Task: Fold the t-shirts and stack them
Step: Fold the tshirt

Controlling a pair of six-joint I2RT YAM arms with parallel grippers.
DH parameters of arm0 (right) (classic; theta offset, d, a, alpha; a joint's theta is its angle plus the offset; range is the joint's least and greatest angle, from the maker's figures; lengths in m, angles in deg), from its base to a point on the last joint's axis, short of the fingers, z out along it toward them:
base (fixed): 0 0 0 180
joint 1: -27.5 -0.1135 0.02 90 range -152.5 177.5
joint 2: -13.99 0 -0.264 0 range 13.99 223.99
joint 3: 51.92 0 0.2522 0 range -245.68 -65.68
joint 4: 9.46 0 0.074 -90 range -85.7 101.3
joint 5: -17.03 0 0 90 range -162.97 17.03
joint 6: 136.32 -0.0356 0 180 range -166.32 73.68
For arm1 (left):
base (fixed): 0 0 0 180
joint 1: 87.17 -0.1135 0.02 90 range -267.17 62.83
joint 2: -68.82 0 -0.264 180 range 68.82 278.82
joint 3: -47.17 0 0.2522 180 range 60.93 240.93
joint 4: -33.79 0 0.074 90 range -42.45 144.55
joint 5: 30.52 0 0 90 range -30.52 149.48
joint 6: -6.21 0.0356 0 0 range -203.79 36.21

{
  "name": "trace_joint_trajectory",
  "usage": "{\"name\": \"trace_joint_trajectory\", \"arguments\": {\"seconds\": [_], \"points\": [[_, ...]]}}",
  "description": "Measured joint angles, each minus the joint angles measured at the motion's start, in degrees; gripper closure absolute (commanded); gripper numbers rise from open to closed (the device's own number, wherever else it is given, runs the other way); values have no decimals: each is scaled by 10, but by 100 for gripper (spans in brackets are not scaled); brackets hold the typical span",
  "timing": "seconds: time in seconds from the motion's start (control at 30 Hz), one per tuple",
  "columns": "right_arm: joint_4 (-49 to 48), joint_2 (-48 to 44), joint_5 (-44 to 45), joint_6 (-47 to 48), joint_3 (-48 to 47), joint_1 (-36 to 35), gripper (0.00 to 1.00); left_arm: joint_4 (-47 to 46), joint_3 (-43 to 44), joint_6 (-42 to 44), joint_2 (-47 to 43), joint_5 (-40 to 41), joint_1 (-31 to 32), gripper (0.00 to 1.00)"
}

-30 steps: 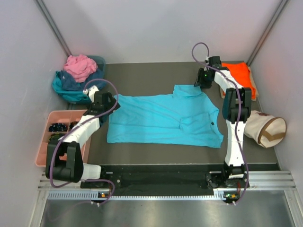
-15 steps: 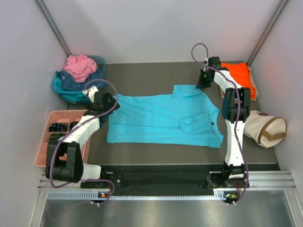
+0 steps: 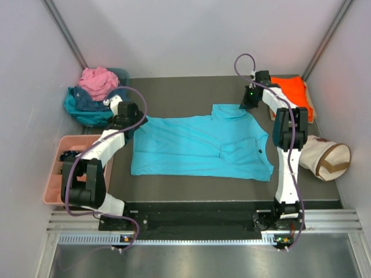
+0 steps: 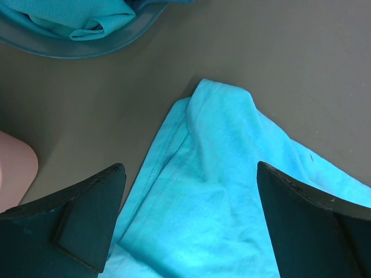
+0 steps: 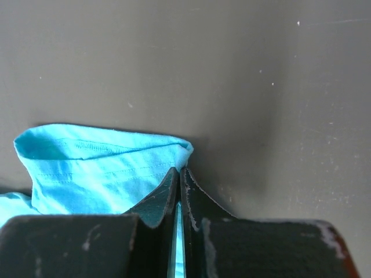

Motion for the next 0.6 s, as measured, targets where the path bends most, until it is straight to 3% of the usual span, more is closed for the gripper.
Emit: {"name": "trace_joint_trajectory", "arguments": {"seconds": [0.6], "points": [[2, -28, 1, -1, 3, 0, 100, -1, -12, 1, 1, -3, 0, 1]]}}
